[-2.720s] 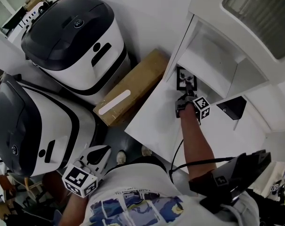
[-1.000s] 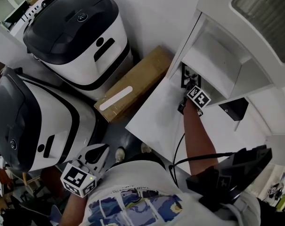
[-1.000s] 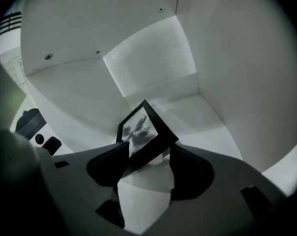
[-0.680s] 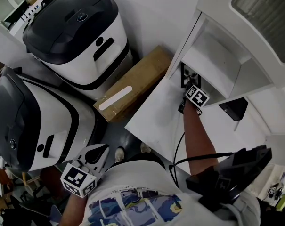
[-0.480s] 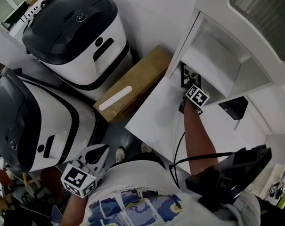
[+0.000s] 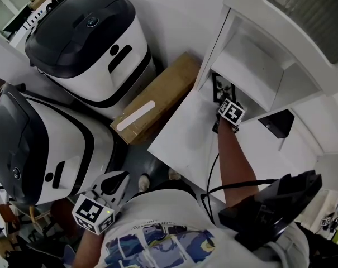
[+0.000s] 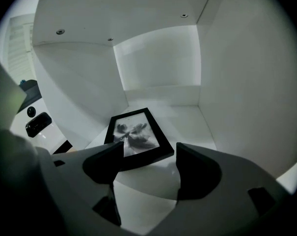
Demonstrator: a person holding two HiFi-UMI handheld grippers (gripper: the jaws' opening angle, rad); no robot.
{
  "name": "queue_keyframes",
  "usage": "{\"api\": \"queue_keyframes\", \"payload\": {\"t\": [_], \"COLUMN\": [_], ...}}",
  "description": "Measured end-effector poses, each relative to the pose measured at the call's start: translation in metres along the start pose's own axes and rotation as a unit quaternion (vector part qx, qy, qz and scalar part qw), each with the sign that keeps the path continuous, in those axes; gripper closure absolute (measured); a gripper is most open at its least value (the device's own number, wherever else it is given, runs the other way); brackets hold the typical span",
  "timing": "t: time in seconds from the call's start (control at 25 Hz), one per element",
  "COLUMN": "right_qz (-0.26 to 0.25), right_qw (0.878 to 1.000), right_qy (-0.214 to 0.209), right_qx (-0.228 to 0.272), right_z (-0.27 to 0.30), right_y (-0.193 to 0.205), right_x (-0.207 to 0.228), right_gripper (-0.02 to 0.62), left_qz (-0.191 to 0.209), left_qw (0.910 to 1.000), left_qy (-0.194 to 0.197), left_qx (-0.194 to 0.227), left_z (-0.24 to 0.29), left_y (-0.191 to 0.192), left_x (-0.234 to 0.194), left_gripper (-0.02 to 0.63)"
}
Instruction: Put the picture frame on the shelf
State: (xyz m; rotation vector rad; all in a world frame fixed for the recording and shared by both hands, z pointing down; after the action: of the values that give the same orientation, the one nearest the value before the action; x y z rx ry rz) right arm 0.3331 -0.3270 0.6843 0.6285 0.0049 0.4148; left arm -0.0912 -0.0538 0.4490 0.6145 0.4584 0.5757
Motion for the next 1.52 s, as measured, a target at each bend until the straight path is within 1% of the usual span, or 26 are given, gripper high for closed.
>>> {"api": "queue_keyframes", "payload": {"t": [0.32,0.96,1.2,1.4,1.52], "right_qz": [-0.006,-0.019,-0.037,-0.064,-0.077], "right_qw": [1.000,1.000,0.999,0.997,0.997], "right_qy": [-0.015,-0.024,-0.025,-0.036,-0.030], "right_qx": [0.000,0.000,0.005,0.003,0.003], "right_z": [0.000,-0.005,-0.019,-0.033,-0.044], "right_y": [0.000,0.001,0.002,0.007,0.010], "right_x": [0.000,0.000,-0.001,-0.010,-0.009], "right_gripper": [0.273,0.273,0.273,0.274,0.275], "left_qz": [0.002,0.005,0.018,0.030,0.038], "left_qw": [1.0000,1.0000,0.9997,0.9989,0.9982], "left_qy": [0.002,0.004,0.018,0.035,0.046], "left_qx": [-0.001,-0.002,0.002,0.006,0.011], "left_z": [0.002,0.002,0.003,0.003,0.002], "left_y": [0.000,-0.001,-0.003,-0.007,-0.009], "left_x": [0.006,0.011,0.011,0.010,0.008], "left_gripper": [0.594,0.594,0.594,0.594,0.594]}}
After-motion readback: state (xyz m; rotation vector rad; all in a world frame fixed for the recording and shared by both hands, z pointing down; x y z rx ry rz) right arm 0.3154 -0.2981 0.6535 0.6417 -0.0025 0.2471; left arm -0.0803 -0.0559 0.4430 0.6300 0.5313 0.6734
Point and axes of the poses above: the fingertips, and each gripper's own axes: z forward along the fingers, x to its right, y out of its underside, the point moved 1 cm from there along -z, backward along the fingers, and after that the axes turned 12 degrees about -x, right-handed, at the moved point
